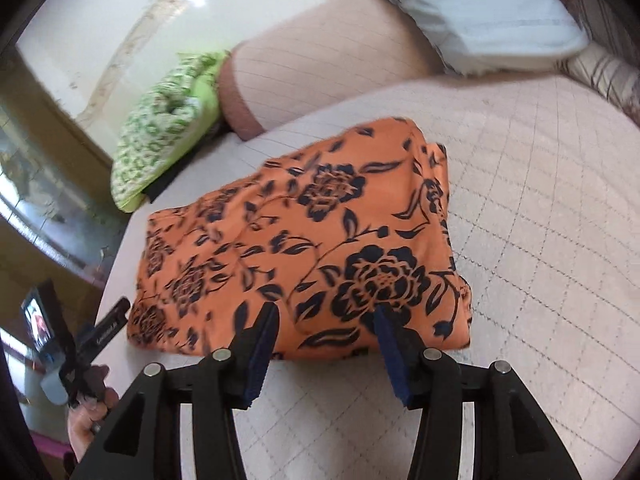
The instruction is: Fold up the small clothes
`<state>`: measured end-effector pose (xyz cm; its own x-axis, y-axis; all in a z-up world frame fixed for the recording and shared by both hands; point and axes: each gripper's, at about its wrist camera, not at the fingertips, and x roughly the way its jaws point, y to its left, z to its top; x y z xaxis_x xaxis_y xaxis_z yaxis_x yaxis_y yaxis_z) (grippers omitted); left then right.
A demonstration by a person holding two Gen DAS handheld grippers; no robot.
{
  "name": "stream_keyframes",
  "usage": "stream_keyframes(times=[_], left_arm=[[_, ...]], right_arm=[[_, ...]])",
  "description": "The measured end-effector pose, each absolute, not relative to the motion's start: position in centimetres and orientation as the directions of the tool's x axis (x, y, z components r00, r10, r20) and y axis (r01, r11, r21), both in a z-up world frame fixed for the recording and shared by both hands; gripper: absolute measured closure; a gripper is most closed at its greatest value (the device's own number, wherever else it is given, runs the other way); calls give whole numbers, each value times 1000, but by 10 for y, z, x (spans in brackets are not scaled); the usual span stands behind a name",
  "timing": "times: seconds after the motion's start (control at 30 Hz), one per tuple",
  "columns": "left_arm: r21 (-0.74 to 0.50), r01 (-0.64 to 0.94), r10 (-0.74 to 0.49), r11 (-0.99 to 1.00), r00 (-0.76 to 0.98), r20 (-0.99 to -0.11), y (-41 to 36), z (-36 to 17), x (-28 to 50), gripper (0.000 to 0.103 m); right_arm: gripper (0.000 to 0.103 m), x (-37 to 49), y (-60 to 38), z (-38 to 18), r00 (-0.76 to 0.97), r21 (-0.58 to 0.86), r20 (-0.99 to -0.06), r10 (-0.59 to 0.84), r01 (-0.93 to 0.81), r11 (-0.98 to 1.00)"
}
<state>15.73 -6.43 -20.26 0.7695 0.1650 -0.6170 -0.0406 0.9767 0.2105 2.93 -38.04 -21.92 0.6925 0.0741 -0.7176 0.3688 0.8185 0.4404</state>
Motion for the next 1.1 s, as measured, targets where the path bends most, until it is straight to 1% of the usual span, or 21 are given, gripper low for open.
stream_keyframes(times=[0.13,0.27,0.4,0.47,0.53,0.83,0.97,1.1], left_arm=[[177,-27,128,984,796,-592,-61,-189,148,0],[170,-8,105,985,817,-566,-62,-180,138,0],[141,4,77,990,821,-565,-60,-177,136,0],[137,10,69,991,824,-562,-61,-175,135,0],[136,17,63,991,826,-560,-62,-175,134,0],[124,26,49,992,826,-561,-62,-172,129,0],[119,29,45,992,819,-572,-62,-174,128,0],[125,30,48,992,816,-576,-62,-175,126,0]], right_arm=[[48,25,-379,-211,729,460,-681,62,360,812],[47,30,-377,-217,717,476,-692,83,366,800],[46,33,-378,-220,718,497,-687,109,355,792],[42,34,-377,-220,721,502,-683,116,348,792],[41,34,-375,-220,726,513,-676,129,337,789],[40,35,-365,-222,717,502,-681,149,309,808],[38,34,-359,-223,713,498,-683,159,295,815],[37,33,-357,-226,707,502,-686,172,290,815]])
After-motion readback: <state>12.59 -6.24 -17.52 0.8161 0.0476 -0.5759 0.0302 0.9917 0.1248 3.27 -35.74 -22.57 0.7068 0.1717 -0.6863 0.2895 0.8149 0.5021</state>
